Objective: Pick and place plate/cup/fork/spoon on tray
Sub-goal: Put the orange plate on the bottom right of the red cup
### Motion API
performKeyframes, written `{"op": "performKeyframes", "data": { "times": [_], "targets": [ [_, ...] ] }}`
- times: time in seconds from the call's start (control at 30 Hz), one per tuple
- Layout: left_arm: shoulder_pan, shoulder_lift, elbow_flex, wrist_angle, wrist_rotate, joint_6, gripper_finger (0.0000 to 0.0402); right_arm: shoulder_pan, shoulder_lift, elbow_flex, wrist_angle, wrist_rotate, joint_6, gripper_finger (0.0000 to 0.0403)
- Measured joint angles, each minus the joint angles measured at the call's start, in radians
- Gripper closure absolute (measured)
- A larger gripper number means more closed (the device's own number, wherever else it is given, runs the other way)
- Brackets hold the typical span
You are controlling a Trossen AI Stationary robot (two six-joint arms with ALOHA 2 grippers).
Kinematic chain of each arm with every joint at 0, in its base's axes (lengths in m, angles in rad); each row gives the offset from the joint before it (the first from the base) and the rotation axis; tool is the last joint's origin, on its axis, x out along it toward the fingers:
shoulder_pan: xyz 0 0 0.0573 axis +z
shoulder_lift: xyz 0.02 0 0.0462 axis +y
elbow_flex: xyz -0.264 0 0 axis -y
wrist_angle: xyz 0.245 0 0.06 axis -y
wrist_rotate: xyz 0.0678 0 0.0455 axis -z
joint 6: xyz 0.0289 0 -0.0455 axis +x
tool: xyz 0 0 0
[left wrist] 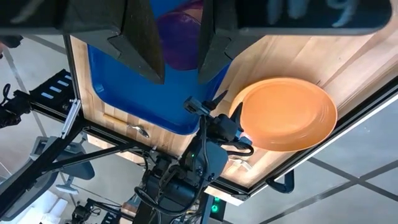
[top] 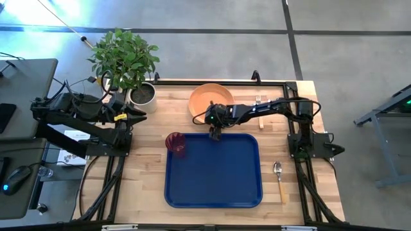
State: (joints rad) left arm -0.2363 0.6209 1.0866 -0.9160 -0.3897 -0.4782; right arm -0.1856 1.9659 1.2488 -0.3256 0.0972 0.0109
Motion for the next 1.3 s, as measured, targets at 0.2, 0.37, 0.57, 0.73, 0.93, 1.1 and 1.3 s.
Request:
{"op": "performKeyframes", "data": {
  "times": [0.2, 0.37, 0.57, 0.73, 0.93, 1.1, 1.3],
  "targets": [
    [0.0, 0.0, 0.0, 0.0, 0.0, 0.0, 0.0314, -0.006, 0.0, 0.0, -0.006, 0.003, 0.06, 0.0244],
    [0.0, 0.0, 0.0, 0.0, 0.0, 0.0, 0.0314, -0.006, 0.0, 0.0, -0.012, 0.002, 0.06, 0.0289],
    [0.0, 0.0, 0.0, 0.0, 0.0, 0.0, 0.0314, -0.006, 0.0, 0.0, -0.025, 0.0, 0.06, 0.0334],
    [0.0, 0.0, 0.0, 0.0, 0.0, 0.0, 0.0314, -0.006, 0.0, 0.0, -0.031, 0.0, 0.06, 0.0375],
    [0.0, 0.0, 0.0, 0.0, 0.0, 0.0, 0.0314, -0.006, -0.003, 0.0, -0.032, 0.007, 0.059, 0.0398],
    [0.0, 0.0, 0.0, 0.0, 0.0, 0.0, 0.0314, -0.006, -0.003, 0.0, -0.034, 0.007, 0.059, 0.04],
    [0.0, 0.0, 0.0, 0.0, 0.001, 0.0, 0.0314, 0.009, -0.019, 0.0, -0.053, 0.02, 0.088, 0.0402]
  ]
}}
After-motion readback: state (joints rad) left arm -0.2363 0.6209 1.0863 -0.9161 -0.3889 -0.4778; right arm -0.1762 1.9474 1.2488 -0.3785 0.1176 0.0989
